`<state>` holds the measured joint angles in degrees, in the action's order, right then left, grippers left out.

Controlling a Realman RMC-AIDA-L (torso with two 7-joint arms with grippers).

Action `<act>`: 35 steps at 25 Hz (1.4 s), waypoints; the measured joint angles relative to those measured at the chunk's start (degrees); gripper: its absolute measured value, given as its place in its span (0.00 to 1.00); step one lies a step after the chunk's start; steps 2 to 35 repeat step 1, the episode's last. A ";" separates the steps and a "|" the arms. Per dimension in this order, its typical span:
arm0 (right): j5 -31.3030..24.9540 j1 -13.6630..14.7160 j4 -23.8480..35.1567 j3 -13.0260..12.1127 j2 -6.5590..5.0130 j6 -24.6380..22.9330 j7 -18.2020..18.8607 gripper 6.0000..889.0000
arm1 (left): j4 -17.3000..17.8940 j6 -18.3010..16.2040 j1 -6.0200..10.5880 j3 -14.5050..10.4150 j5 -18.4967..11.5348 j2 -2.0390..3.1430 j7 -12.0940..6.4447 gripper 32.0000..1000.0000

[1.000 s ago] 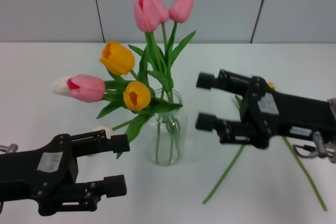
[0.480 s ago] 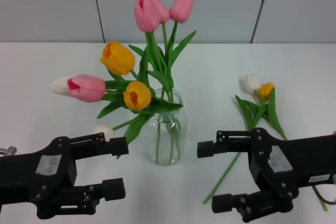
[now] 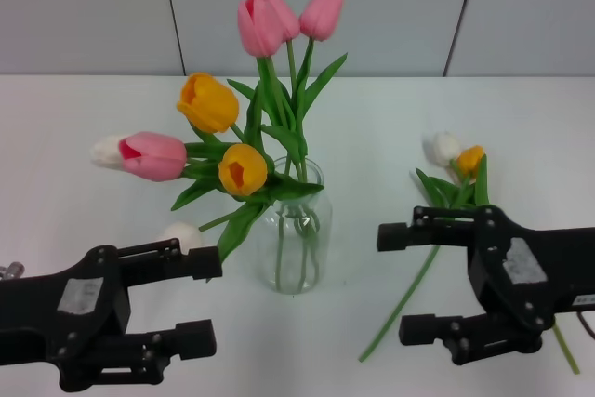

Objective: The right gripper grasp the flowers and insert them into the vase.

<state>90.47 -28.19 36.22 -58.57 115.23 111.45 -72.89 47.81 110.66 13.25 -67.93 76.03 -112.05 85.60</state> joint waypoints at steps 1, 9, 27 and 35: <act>0.00 0.44 0.58 0.42 -0.01 0.04 0.00 0.91 | 0.00 0.00 -0.07 0.00 0.00 0.02 0.00 0.80; 0.00 0.44 0.58 0.42 -0.01 0.04 0.00 0.91 | 0.00 0.00 -0.07 0.00 0.00 0.02 0.00 0.80; 0.00 0.44 0.58 0.42 -0.01 0.04 0.00 0.91 | 0.00 0.00 -0.07 0.00 0.00 0.02 0.00 0.80; 0.00 0.44 0.58 0.42 -0.01 0.04 0.00 0.91 | 0.00 0.00 -0.07 0.00 0.00 0.02 0.00 0.80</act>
